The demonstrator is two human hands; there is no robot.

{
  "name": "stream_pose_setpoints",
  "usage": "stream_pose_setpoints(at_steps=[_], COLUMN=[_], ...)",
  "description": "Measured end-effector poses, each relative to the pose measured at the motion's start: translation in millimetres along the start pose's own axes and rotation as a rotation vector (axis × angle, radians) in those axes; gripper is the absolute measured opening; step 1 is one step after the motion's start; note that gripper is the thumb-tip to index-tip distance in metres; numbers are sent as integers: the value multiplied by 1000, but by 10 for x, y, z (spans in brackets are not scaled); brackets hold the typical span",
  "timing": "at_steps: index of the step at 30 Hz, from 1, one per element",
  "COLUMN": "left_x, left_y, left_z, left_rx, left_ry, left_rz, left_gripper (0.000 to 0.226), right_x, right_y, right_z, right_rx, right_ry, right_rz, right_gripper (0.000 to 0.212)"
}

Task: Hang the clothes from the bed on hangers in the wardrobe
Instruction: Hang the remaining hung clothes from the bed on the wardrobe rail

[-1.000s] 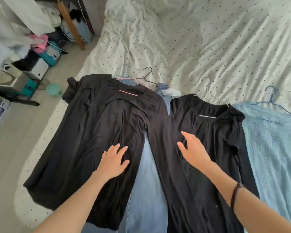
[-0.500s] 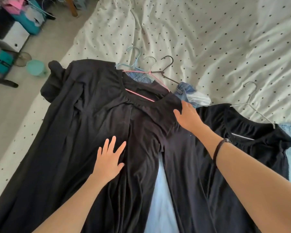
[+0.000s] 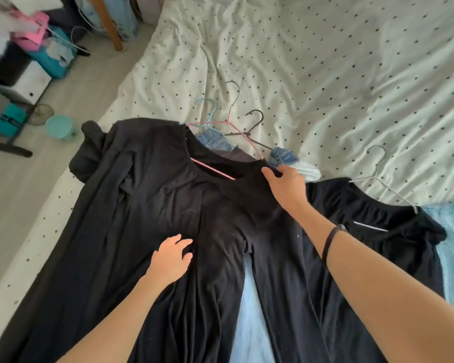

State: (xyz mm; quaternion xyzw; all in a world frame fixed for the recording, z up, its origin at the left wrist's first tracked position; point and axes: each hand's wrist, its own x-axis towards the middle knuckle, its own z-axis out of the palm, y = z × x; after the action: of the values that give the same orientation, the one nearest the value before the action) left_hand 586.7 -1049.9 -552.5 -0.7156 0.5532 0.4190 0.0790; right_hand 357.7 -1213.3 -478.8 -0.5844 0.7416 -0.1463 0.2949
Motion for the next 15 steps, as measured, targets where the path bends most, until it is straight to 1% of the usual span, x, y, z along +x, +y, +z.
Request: stream_pose_setpoints(at_steps=[2,5,9,11,12,15], left_x=[-185,-533,-983,-1237,-1347,-1656], left_y=[127,439,1126,1446,1584,1990], left_z=[-11,-141,-607,-782,-841,-903], left_rx=[-82,-125,-231,-225,-186,50], left_ry=[204,469,753,841,863,870], left_rz=[33,207,411,461,484,594], left_gripper=[36,32,28,31,35,46], right_x=[-219,-649,-1345,-1720,-1894,-2360], right_y=[7,158,506,675,748,951], right_z=[-233,-681,-1273,-1577,-1743,-2296], right_rx=[0,39,122,141,149,103], right_ry=[80,146,213,235,259,339], right_rz=[-21,-38,63,81,73,30], right_gripper=[40,45,47,46,46,49])
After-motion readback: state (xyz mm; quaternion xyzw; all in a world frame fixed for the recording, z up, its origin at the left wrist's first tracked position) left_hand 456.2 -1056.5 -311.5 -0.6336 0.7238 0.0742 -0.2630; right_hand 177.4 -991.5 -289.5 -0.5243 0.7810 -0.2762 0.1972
